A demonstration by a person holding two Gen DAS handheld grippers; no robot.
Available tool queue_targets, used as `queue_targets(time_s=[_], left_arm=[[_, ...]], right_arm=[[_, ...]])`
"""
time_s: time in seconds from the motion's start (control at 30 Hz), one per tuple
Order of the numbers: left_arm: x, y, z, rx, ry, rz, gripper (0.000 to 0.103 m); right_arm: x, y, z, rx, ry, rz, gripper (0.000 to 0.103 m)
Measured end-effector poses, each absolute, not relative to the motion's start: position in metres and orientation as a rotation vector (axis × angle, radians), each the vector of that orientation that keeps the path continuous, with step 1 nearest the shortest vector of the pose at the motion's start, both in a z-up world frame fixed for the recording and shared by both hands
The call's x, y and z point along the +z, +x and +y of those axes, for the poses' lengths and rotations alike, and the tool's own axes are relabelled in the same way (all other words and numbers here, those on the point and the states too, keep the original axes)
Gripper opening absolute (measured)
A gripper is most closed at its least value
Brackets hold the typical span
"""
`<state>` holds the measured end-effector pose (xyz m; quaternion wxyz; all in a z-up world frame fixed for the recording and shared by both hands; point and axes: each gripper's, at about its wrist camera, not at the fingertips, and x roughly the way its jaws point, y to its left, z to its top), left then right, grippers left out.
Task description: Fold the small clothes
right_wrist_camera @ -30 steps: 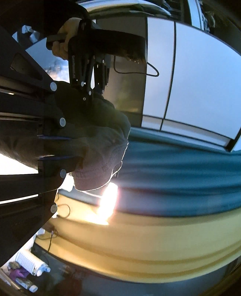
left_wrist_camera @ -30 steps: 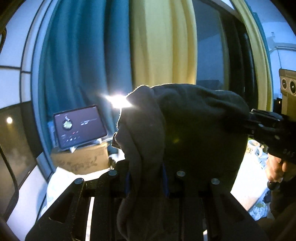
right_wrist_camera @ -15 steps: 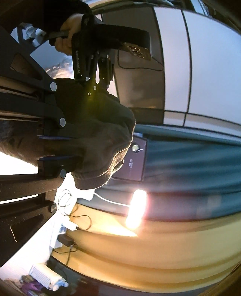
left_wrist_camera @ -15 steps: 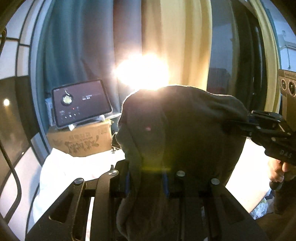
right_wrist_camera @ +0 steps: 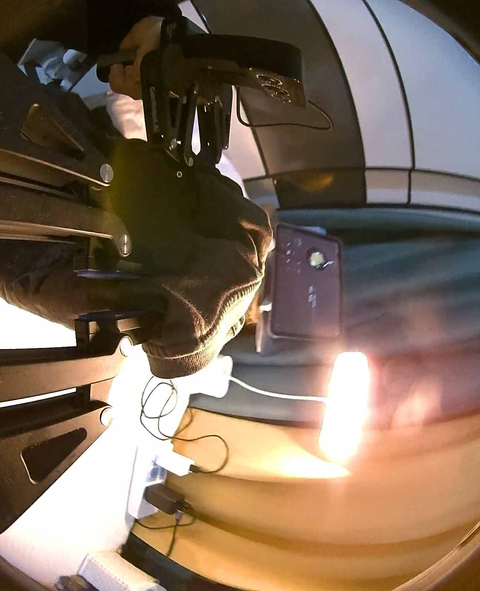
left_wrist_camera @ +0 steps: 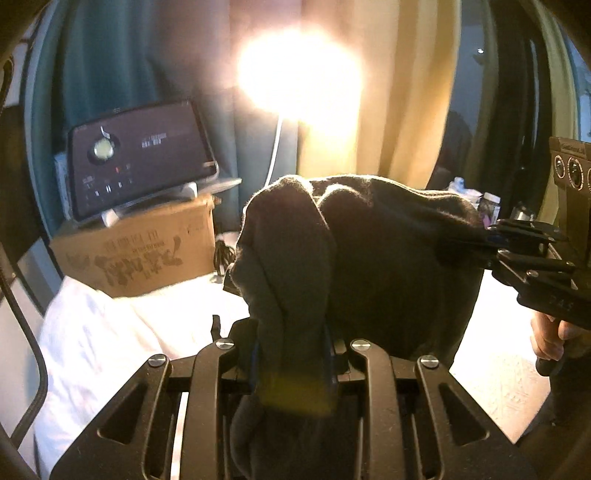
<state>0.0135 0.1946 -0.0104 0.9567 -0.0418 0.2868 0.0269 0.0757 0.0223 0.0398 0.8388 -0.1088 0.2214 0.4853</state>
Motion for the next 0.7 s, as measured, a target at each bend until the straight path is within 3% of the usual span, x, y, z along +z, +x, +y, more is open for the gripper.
queue_targets(time_s=[0.7], left_arm=[[-0.103, 0.095, 0.244, 0.098, -0.158, 0.847, 0.029]], right_arm=[[-0.079, 0.193, 0.097, 1.054, -0.253, 0.824, 0.013]])
